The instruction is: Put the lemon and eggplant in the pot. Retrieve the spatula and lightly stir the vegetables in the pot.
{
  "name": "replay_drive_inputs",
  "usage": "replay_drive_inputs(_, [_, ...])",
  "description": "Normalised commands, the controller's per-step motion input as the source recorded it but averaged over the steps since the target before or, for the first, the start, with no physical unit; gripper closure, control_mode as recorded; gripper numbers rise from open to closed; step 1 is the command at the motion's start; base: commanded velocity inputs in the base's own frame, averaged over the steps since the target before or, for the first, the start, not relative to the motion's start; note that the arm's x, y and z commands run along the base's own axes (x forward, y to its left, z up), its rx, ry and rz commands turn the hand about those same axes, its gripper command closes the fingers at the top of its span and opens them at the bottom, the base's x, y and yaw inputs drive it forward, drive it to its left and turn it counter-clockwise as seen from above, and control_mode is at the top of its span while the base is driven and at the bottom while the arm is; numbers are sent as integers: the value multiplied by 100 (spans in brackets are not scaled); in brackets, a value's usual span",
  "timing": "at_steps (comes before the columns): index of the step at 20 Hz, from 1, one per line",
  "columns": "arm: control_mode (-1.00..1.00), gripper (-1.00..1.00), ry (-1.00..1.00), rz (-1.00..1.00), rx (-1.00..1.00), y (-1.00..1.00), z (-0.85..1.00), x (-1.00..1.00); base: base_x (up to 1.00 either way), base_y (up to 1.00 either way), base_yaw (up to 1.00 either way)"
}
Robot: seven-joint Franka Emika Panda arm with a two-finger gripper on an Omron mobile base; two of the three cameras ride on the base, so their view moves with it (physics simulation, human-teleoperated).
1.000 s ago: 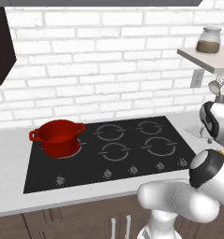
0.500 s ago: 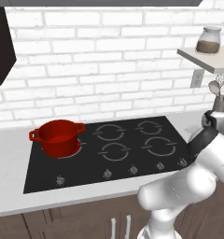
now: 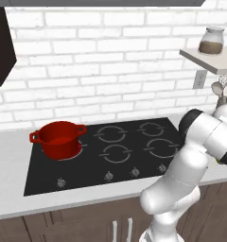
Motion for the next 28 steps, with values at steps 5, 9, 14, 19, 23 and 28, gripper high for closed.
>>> replay_drive_inputs(5, [-100,-100,1,-1,0,-18,-29,16,0,0,0])
replay_drive_inputs(9, [-100,-100,0,0,1,-7,-21,1,0,0,0])
replay_drive_inputs(14, [-100,-100,0,0,0,6,-14,-1,0,0,0])
replay_drive_inputs(19, [-100,-100,0,0,0,47,-8,0,0,0,0])
replay_drive_inputs(23, [-100,100,0,0,0,58,-6,-2,0,0,0])
replay_drive_inputs(28, [-100,100,0,-4,0,45,0,-29,0,0,0])
